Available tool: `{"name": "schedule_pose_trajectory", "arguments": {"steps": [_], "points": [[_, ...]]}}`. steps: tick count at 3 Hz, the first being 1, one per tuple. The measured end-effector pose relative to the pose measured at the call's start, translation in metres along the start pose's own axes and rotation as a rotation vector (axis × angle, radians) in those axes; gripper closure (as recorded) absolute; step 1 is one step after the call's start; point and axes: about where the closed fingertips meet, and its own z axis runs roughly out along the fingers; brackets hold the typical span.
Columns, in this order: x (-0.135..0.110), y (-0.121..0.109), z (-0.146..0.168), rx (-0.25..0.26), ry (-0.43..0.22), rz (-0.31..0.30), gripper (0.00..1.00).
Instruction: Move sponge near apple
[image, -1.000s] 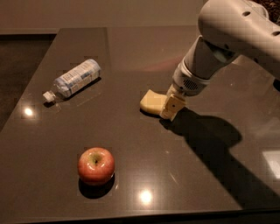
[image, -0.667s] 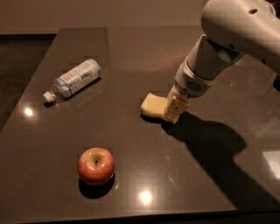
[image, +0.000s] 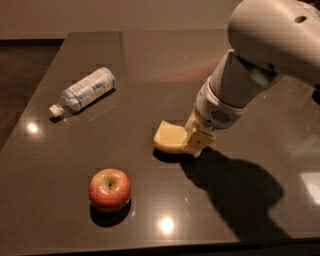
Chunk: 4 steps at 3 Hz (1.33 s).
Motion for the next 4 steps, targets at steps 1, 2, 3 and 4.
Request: {"name": "schedule_pose_trajectory", "arguments": {"steps": [1,2,3,4], "points": [[-0.008,0.023,0.007,-0.031,0.000,-0.030,1.00],[-0.021,0.050,0.018,-0.086,-0.006,-0.079,1.00],[-0.029,0.062,0.022,-0.112,-0.014,-0.107,1.00],[-0.036,0.069,0.025,-0.121,-0.015,-0.132,0.82]]}}
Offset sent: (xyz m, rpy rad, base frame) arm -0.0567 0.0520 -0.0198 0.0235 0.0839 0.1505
